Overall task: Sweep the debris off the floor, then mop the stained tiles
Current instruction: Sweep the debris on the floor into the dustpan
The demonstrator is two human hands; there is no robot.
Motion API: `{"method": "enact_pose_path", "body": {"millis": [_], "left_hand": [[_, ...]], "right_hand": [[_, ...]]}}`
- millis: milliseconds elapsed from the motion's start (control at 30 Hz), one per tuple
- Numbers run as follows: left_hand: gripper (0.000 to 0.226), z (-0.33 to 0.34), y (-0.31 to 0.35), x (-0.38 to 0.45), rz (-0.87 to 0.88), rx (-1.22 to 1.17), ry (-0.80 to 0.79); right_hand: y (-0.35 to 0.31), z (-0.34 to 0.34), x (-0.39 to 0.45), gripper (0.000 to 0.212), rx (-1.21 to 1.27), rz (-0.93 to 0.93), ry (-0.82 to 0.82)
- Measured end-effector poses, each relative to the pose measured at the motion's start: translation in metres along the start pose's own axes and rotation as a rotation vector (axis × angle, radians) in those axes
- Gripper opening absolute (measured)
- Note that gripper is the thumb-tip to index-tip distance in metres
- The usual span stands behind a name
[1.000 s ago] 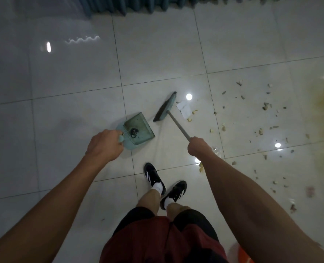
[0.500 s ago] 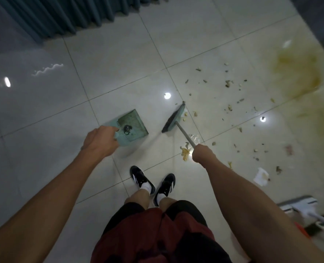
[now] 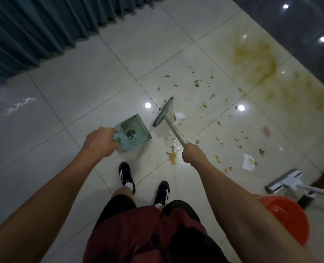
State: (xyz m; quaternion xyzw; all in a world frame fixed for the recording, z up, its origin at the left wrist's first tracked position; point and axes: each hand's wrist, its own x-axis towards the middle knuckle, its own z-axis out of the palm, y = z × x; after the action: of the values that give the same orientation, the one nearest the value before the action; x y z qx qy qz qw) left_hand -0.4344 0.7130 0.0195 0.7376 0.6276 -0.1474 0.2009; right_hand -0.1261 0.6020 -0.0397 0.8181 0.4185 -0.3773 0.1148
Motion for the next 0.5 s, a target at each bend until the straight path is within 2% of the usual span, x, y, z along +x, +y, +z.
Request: {"method": "enact_pose_path", "body": {"millis": [133, 367, 500], "left_hand": [[0.028, -0.019, -0.019, 0.028, 0.013, 0.018, -0.002], [0.041, -0.064, -0.088, 0.111, 0.042, 0.039, -0.016], [0.03, -0.087, -0.13, 0.156, 0.039, 0.041, -0.017]], "right_hand": [[-0.037, -0.006, 0.018, 0.036, -0.004, -0.037, -0.007], [-0.155, -0.015, 0.07, 0.03, 0.0, -0.05, -0.024], [-0.222, -0.02, 0.102, 0.029, 0.008, -0.043, -0.034]]}}
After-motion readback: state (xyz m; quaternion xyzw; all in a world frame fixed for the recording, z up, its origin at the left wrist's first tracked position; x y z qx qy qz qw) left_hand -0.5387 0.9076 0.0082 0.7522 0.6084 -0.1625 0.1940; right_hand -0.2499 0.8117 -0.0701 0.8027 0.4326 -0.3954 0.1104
